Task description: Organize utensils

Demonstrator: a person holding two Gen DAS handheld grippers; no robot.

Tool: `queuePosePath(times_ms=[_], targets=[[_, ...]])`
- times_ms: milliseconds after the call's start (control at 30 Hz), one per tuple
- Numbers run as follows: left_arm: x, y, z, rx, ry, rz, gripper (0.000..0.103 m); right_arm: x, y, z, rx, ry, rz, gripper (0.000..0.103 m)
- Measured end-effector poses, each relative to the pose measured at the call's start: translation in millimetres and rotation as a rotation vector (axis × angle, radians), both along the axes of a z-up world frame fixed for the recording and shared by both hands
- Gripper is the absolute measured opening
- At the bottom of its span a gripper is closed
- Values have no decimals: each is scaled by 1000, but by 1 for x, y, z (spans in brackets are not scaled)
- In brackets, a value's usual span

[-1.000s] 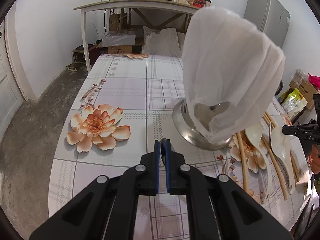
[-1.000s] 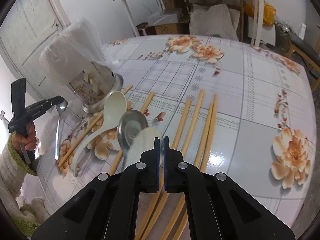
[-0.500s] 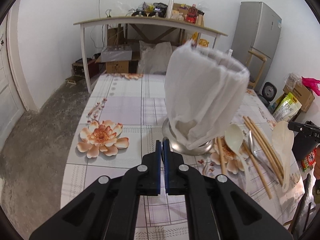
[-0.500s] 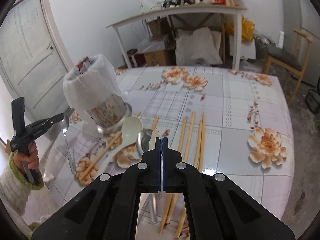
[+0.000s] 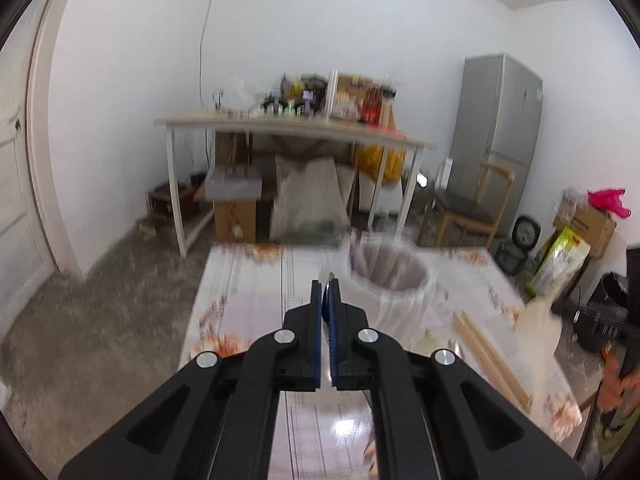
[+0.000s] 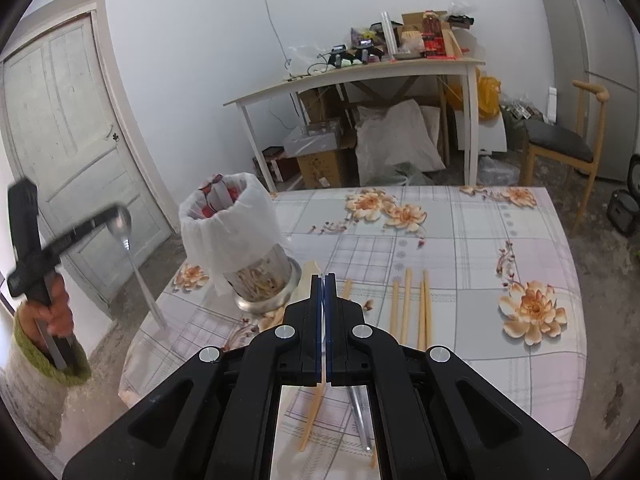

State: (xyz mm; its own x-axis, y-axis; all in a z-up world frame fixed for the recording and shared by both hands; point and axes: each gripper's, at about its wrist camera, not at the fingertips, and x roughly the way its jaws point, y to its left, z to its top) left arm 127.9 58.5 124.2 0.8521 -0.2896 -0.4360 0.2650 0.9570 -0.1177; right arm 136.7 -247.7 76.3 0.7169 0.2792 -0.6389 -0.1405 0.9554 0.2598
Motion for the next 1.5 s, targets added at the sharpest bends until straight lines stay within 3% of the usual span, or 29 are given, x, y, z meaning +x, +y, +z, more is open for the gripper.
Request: queuePosePath(times_ms=[233,367,467,567,767,867,967,1233,1500], targets=[[20,-11,66,-33,-179,12,2,2,7,4,10,-9,8,0],[45,-33,77,32,-250,18,2,6,8,1,26,-3,8,0],[65,-58,68,161,-303,28,2,10,6,-3,42,4,7,0],[84,-81,42,277,-295,1,2,12,4,-5,52,12,6,0],[97,-104,-10,427,-265,-49,2,15,0,-11,64,28,9,0],[99,-108,-23,461,-233,-62,3,15,-1,-12,64,32,12,0],[97,-107,-26,462,-219,-64,3,14,0,-12,68,28,15,0],[91,-92,-22,373,-140,-71,3,11,0,-2,67,5,13,0],[62,-55,-17,198,-89,-52,38,22,4,30,78,-85,12,0]])
